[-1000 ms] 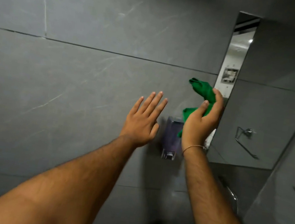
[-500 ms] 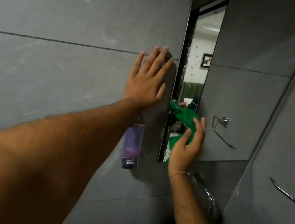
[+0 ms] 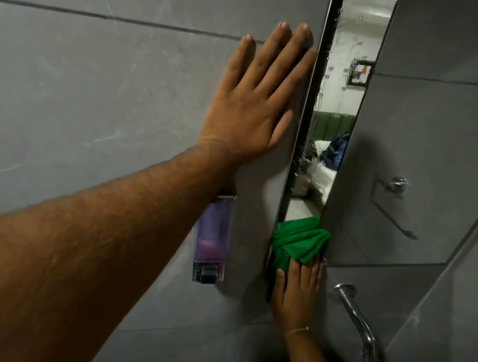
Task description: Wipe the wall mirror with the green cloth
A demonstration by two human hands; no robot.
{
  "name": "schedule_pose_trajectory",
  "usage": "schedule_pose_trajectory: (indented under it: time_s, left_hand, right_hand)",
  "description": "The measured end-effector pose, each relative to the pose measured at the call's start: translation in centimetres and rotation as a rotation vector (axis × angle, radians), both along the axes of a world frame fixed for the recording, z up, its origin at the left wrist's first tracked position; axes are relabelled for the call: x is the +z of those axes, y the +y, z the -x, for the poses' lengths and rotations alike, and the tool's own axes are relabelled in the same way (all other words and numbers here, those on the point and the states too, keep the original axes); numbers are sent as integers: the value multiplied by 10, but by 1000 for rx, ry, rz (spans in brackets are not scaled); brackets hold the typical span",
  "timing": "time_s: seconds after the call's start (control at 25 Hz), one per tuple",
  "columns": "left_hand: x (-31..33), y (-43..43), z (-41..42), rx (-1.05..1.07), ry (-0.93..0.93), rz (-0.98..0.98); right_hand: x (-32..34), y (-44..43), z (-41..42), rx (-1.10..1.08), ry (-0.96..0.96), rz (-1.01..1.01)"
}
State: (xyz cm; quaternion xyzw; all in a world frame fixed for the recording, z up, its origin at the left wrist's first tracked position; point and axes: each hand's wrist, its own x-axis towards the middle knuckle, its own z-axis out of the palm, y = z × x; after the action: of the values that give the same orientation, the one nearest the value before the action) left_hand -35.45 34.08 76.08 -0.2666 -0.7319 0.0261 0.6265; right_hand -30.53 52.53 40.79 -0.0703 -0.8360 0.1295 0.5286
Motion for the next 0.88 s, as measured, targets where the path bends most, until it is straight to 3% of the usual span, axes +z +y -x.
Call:
schedule_pose_trajectory:
  time_s: [0.2, 0.32, 0.56, 0.88]
  left_hand:
    - [-1, -1, 1, -11, -21, 15]
    - [-1, 1, -1, -10, -8, 24]
    - [-4, 1, 1, -4, 2, -16]
    - [-3, 0, 2, 1, -25, 11]
  right_hand:
    - [42, -8, 25, -32, 152, -48]
    - [129, -7, 35, -13, 296, -56]
    - [340, -2, 42, -46, 403, -221]
    - [515, -14, 39, -55, 511, -212]
